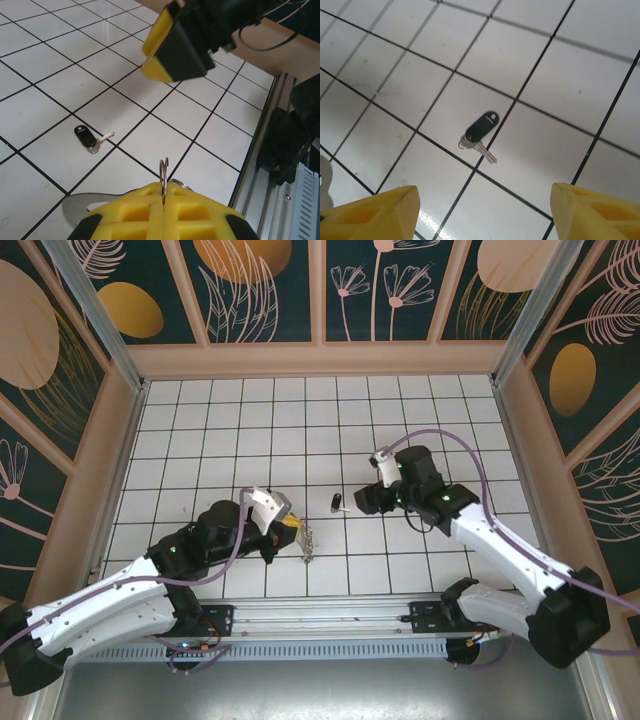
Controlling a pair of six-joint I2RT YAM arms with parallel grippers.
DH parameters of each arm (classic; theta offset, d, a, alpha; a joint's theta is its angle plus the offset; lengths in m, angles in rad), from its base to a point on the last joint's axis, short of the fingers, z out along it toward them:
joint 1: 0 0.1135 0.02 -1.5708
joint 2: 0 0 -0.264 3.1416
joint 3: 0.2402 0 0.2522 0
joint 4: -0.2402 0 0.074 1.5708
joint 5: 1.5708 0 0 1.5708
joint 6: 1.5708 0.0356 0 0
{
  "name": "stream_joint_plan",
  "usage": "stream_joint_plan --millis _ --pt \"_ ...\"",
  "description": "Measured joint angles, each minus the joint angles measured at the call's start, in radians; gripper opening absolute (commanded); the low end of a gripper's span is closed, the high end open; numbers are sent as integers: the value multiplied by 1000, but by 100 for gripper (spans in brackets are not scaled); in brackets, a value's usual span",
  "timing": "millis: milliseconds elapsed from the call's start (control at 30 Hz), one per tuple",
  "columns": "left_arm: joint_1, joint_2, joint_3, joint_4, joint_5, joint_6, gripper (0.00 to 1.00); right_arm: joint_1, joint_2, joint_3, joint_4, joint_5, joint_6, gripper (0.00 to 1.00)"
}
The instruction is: Put the keys on the keyring
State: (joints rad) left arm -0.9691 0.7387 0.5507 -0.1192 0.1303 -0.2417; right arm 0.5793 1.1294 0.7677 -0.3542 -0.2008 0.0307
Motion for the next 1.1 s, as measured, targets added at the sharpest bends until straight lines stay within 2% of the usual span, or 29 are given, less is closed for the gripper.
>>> stream_joint_plan --millis 100,233,467,633,1100 --pt "0 -14 -21 20 -13 -5 0 13 95 4 16 -2 27 86" --pt "0 -34 -64 51 -13 -17 0 40 196 24 38 -1 82 87" --pt "0 -80 -89 66 -30 -31 0 124 354 81 88 10 188 77" --pt "0 -105 -90 67 -37 -35 0 150 454 121 98 25 241 61" --pt "0 -152 -114 79 -38 -45 0 175 557 180 102 52 284 48"
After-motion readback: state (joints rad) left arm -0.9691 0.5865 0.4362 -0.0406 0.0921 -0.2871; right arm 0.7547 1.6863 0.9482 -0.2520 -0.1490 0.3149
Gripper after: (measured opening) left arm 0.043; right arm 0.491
